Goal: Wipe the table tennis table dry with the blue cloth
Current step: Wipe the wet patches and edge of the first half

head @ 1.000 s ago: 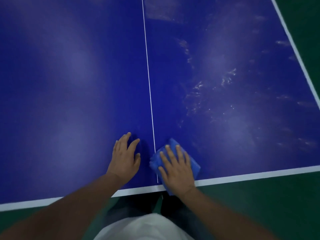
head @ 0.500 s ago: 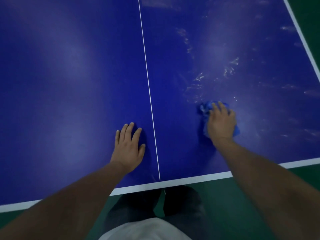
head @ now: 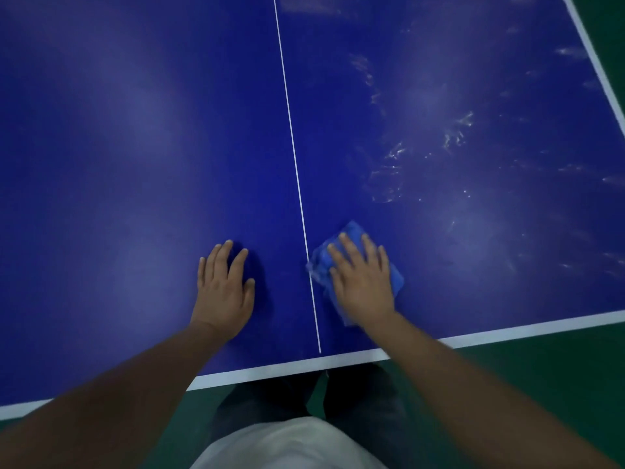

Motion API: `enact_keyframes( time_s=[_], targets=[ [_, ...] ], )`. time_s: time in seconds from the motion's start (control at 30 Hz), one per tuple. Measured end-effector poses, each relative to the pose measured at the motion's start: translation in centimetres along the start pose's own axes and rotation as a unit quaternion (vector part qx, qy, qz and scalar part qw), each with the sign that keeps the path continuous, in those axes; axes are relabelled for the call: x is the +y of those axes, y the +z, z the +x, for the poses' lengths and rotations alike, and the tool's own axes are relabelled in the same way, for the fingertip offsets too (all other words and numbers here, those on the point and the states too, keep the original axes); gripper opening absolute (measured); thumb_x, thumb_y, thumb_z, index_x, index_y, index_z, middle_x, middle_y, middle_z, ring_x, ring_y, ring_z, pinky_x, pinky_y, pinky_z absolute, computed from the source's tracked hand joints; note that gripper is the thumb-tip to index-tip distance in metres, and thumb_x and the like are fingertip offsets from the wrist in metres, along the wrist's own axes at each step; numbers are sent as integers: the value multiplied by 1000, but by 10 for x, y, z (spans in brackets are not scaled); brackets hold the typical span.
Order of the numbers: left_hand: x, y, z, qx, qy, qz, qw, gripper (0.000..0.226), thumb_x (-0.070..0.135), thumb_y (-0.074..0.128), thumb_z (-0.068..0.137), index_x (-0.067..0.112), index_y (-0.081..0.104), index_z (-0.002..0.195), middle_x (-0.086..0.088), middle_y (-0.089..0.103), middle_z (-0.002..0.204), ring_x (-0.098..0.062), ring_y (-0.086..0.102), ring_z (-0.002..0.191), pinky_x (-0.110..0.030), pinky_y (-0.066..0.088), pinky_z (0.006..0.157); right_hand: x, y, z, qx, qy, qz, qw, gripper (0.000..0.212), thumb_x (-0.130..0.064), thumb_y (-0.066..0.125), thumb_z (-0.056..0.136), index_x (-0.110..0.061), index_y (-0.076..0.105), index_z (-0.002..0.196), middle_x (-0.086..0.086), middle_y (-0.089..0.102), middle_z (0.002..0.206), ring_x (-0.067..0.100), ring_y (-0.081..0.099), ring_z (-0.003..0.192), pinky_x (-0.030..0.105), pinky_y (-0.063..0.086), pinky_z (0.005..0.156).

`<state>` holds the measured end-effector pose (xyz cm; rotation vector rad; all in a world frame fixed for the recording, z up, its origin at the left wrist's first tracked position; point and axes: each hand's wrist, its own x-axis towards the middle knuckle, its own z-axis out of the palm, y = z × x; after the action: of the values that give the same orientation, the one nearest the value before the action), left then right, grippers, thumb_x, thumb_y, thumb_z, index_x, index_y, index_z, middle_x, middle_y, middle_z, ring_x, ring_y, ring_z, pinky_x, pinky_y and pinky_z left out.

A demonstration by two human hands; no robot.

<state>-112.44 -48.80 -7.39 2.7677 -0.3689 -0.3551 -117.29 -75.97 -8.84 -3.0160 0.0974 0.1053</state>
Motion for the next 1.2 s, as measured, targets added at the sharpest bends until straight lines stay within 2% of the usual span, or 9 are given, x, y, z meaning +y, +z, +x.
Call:
enact_keyframes(
  time_s=[0.1,0.33,0.5,0.6,0.7,0.83,0.97,1.1,1.2],
  targets=[
    [-7,-3,-5,3,-5,11,1000,59,36,31,95,4,48,142,-22,36,152,-42,27,143,-61,19,118,-35,-5,12,10,85,40,996,53,-47,32,97,-33,50,146,-2,38,159,34,27,146,59,28,115],
    [-11,-2,-8,14,2,11,1000,57,34,33,95,3,49,140,-23,38,151,-40,28,141,-60,20,117,-109,21,-84,-31,-114,57,991,49,-49,45,97,-34,51,143,-4,39,158,32,31,146,56,29,112],
    [-15,0,-6,7,-14,-4,1000,62,37,29,95,4,44,145,-20,32,156,-39,22,146,-54,11,122,-2,0,-15,-31,49,14,998,53,-47,33,100,-30,50,147,0,39,159,34,31,145,57,27,115],
    [-21,-5,-11,16,-36,-10,999,60,35,33,96,4,44,145,-20,31,156,-39,23,146,-56,13,122,-21,-11,44,-28,60,37,997,56,-51,27,102,-32,40,153,-2,28,164,32,18,151,58,17,121],
    [-35,-11,-22,23,-85,-13,996,59,34,36,96,4,44,146,-20,31,157,-39,22,146,-55,13,122,-95,-4,74,-62,-26,45,997,56,-55,26,103,-36,30,156,-5,17,167,31,6,154,56,5,122],
    [-63,-18,-43,63,-138,-16,988,63,45,31,95,6,51,140,-22,39,151,-40,31,140,-61,21,115,-171,19,-7,-64,-142,51,987,55,-53,33,102,-35,38,153,-2,26,165,35,13,153,59,15,120],
    [-70,-17,-55,39,-142,-11,989,69,53,26,96,9,47,146,-19,33,155,-38,23,146,-59,14,120,-134,23,-72,-68,-221,52,972,50,-51,45,100,-35,49,147,-3,36,161,33,25,150,57,23,116],
    [-61,-18,-53,42,-154,-21,987,69,52,23,96,11,45,147,-15,30,157,-34,18,148,-55,6,123,-47,12,-29,-31,-119,28,992,47,-44,44,98,-32,56,142,0,41,158,36,33,146,60,30,112],
    [-57,-19,-52,46,-149,-29,987,69,52,23,96,10,46,146,-16,29,157,-34,18,148,-55,7,123,-69,1,19,-30,22,30,999,53,-44,38,94,-35,51,145,0,37,160,38,26,147,62,24,115]
  ],
)
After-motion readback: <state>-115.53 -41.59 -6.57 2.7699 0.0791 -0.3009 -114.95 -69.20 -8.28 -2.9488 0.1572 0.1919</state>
